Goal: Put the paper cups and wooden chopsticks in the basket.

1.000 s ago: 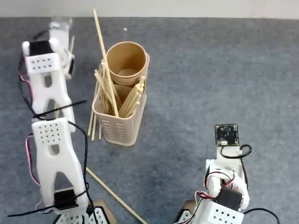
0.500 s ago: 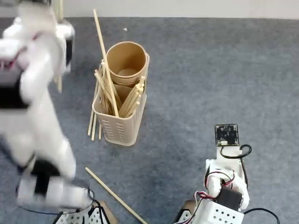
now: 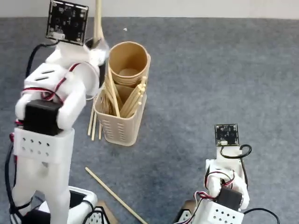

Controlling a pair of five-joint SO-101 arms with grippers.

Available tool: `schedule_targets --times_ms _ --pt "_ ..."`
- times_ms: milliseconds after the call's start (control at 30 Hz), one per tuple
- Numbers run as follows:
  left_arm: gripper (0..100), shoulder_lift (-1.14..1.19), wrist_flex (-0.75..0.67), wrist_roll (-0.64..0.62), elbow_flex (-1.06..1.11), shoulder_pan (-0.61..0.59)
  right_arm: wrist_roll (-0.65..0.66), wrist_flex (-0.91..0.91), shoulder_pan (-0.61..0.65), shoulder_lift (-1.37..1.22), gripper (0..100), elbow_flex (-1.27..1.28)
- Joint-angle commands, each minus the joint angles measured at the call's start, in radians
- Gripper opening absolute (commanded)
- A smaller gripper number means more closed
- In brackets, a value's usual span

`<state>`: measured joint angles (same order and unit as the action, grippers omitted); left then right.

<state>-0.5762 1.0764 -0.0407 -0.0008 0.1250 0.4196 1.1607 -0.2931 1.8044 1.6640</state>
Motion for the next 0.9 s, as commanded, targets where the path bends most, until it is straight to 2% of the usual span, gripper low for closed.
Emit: schedule_targets --times_ms 0,200,367,567,733,867 --pt "2 0.01 -0.075 -0.009 -0.001 0.084 0.009 0.004 -0.016 0.001 8.8 0.156" --pt "2 0.01 -0.015 -0.009 -0.041 0.088 0.009 0.004 -0.015 0.001 8.8 0.156" --pt "2 0.008 -0.006 -0.011 0.133 0.088 0.009 0.004 -0.015 0.001 8.8 0.156" --pt "12 0.007 -0.003 -0.064 0.271 0.058 0.009 0.004 -0.015 0.001 8.8 0.156" --pt "14 -0.001 0.0 -0.061 0.26 0.004 0.009 0.004 -0.015 0.001 8.8 0.156" --pt "14 -0.096 0.0 -0.061 0.189 -0.031 0.009 0.004 -0.015 0.001 8.8 0.156"
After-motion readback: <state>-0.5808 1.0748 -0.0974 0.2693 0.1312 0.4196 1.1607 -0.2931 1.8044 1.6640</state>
